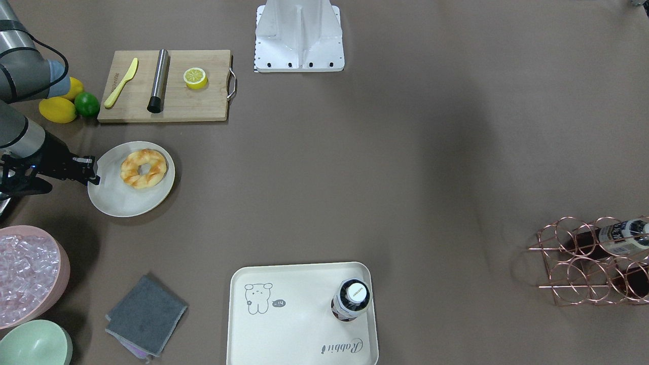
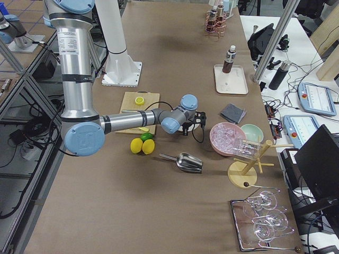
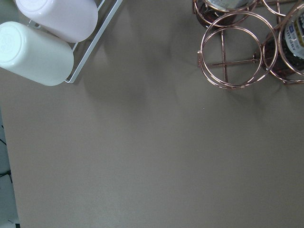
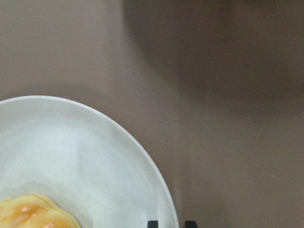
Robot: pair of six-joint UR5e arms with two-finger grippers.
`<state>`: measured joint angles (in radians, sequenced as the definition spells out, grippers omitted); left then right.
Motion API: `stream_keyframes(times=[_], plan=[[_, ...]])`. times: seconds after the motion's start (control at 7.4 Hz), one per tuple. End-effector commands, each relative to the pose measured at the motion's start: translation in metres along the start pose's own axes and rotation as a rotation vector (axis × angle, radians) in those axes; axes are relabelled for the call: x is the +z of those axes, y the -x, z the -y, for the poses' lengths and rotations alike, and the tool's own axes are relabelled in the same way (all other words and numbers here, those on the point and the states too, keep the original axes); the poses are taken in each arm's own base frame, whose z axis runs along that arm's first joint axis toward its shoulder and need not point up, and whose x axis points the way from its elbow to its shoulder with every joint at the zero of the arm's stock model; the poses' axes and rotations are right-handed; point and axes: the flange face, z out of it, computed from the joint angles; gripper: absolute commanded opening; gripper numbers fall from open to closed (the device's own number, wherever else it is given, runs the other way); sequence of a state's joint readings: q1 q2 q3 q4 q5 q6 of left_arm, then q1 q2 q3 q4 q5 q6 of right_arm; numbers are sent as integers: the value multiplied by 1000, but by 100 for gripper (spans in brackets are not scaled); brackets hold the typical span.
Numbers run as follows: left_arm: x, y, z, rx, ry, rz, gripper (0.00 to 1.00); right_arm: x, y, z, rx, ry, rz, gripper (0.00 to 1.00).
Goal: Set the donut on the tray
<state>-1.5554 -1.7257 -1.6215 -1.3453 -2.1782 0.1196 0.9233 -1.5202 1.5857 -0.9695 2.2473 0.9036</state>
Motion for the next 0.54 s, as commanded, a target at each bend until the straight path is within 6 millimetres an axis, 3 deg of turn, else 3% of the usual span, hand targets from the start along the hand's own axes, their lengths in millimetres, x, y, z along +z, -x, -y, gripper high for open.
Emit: stream_keyframes(times=[0.0, 0.41], plan=[[0, 0, 0, 0, 0, 0, 98, 1, -1, 0, 1, 2, -2, 2], [0, 0, 1, 0, 0, 0, 98, -8, 11, -2, -15, 1, 25, 0]])
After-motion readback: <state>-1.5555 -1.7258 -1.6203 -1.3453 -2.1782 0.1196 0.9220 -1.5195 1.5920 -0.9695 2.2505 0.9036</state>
